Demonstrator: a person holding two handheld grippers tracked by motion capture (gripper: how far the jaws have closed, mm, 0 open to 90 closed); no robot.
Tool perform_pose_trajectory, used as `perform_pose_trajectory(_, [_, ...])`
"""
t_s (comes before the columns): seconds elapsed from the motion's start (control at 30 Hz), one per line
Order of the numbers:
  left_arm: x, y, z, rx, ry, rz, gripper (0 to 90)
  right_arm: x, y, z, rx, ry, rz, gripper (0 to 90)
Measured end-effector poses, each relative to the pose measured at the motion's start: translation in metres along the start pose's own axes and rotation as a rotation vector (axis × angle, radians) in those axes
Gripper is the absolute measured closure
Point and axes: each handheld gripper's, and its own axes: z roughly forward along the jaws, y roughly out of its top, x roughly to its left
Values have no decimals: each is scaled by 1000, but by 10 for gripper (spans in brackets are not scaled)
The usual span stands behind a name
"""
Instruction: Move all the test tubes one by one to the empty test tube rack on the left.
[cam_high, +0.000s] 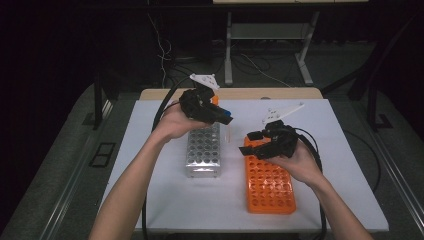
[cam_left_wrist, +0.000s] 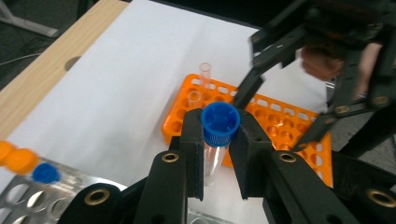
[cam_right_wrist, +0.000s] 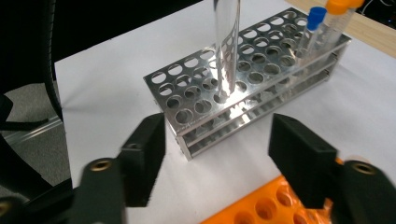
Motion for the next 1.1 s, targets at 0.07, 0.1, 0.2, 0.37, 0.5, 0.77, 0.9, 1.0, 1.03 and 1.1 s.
perform_pose_trajectory(0.07, [4, 0, -1, -1, 18, -10, 750, 1, -4, -5, -6, -12, 6, 275])
perform_pose_trajectory(0.1, [6, 0, -2, -5, 24, -13, 750, 1, -7, -7, -9, -19, 10, 240])
perform_pose_trajectory(0.2, [12, 0, -3, -14, 49, -27, 750, 2, -14, -15, -13, -26, 33, 112])
perform_pose_trajectory(0.37, [22, -2, -4, -18, 78, -50, 751, 2, -28, -27, -19, -49, 52, 3])
perform_pose_trajectory(0.5, [30, -4, -6, -34, 101, -76, 751, 1, -39, -39, -45, -60, 83, 3])
perform_pose_trajectory(0.77, [48, -8, -7, -47, 140, -115, 752, -1, -62, -53, -66, -69, 123, 3])
perform_pose_trajectory(0.9, [55, -11, -5, -40, 162, -125, 751, -3, -75, -59, -73, -79, 145, 3])
perform_pose_trajectory(1.0, [61, -14, -2, -44, 172, -135, 752, -4, -83, -65, -86, -86, 157, 3])
perform_pose_trajectory(1.03, [62, -14, -1, -39, 178, -133, 752, -4, -86, -66, -92, -89, 161, 3])
perform_pose_trajectory(1.1, [66, -16, 2, -38, 181, -137, 752, -4, -91, -69, -101, -89, 174, 3])
